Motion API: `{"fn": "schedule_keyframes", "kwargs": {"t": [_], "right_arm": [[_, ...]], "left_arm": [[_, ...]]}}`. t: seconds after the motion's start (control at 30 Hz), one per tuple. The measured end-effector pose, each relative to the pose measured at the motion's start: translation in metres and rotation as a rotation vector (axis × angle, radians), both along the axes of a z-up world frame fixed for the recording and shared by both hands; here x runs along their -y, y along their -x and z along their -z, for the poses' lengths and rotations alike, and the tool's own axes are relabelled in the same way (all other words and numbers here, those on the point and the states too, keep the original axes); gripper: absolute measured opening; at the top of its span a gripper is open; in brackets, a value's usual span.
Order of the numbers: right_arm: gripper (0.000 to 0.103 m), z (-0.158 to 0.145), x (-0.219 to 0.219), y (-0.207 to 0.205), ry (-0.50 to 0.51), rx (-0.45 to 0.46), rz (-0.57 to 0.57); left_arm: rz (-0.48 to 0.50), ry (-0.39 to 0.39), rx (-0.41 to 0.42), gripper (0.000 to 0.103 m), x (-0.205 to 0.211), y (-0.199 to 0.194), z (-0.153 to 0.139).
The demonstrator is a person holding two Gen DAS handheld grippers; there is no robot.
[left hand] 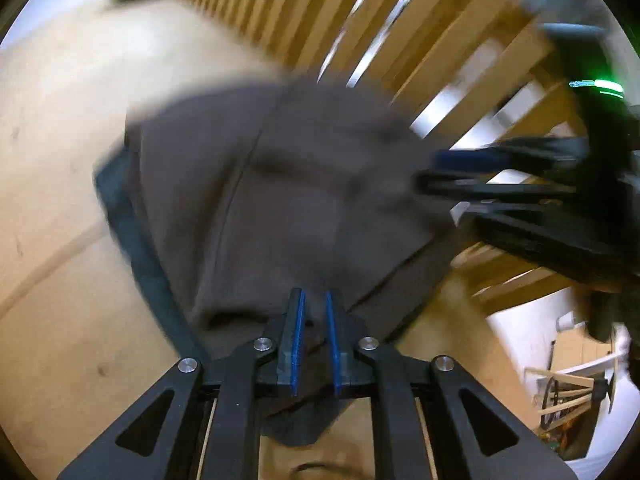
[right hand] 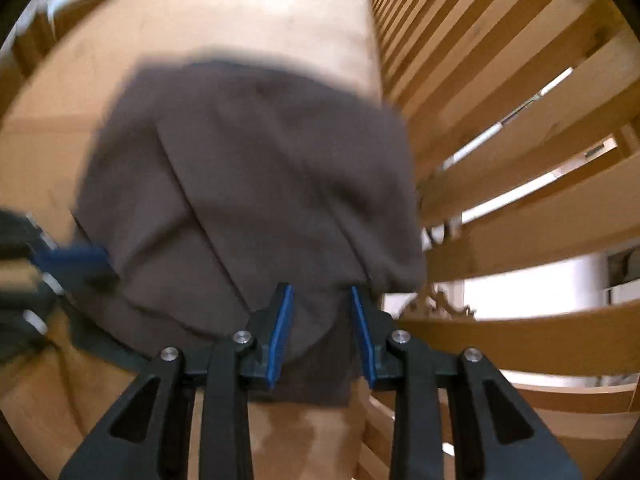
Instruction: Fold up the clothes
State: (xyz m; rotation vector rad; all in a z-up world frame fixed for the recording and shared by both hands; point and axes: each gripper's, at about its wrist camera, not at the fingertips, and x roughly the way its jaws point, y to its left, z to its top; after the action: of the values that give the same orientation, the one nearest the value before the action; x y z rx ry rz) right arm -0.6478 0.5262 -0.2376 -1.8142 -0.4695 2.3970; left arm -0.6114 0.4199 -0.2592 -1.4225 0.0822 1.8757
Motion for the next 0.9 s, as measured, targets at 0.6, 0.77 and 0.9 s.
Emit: {"fn": "schedule_keyframes", "kwargs": {"t": [0.6, 0.77, 0.9], "right_arm": [[0.034, -0.056, 0.073, -0.159, 0.293, -0.266, 0.247], [0.034, -0.062, 0.098, -0.200, 0.313, -0.301, 0.272], [0.034, -0.080, 0.125, -0.237, 0.269, -0.356, 0.255]], "left_arm": [[-0.114, -0.011, -0.176, 0.023, 0.087, -0.089, -0.101], [-0.149, -0.004, -0.228, 0.024, 0.131, -0.130, -0.108], [-0.162, 0.003, -0.261, 0.024, 0.160, -0.167, -0.118]]}}
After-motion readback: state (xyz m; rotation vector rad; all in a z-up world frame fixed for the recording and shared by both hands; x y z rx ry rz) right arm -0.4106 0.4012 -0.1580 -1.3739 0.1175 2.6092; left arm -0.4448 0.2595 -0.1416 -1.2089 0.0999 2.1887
